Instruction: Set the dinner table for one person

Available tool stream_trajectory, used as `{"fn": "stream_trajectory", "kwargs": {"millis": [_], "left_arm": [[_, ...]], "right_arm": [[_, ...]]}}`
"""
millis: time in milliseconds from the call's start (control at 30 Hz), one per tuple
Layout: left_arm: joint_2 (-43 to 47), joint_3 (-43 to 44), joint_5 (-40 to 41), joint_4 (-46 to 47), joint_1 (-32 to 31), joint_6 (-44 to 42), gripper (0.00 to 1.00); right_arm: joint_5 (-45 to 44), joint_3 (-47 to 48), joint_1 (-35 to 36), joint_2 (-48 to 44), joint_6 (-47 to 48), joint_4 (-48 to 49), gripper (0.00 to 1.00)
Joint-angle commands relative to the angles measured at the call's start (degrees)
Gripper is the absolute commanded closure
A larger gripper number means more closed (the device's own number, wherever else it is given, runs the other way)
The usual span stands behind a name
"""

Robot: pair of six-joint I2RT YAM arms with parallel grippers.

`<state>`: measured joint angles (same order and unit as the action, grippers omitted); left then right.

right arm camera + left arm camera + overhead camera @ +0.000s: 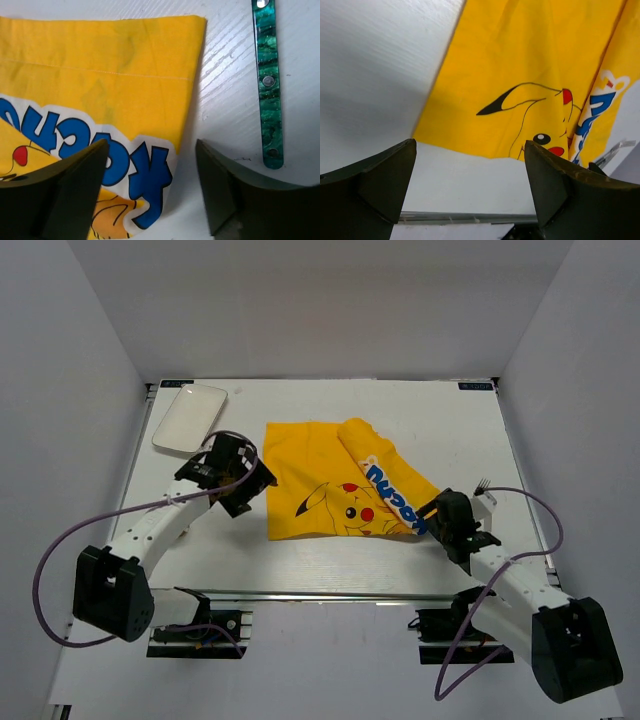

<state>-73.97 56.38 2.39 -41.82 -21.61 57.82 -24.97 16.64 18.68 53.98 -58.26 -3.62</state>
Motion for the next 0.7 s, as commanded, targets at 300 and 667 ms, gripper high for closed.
{"fn": "stream_trajectory", "kwargs": {"millis": [300, 667], "left_arm": [[-4.07, -12.17, -7.41, 13.7, -8.36, 17.67, 0.02], [-9.24, -10.68, -0.92, 5.71, -15.13, 28.83, 0.02]], "right_arm": [[-4.39, 5.5, -2.94, 4.2, 0.86, -1.39, 1.0], [-1.58, 5.06, -3.3, 5.79, 1.66, 3.0, 1.0]]}}
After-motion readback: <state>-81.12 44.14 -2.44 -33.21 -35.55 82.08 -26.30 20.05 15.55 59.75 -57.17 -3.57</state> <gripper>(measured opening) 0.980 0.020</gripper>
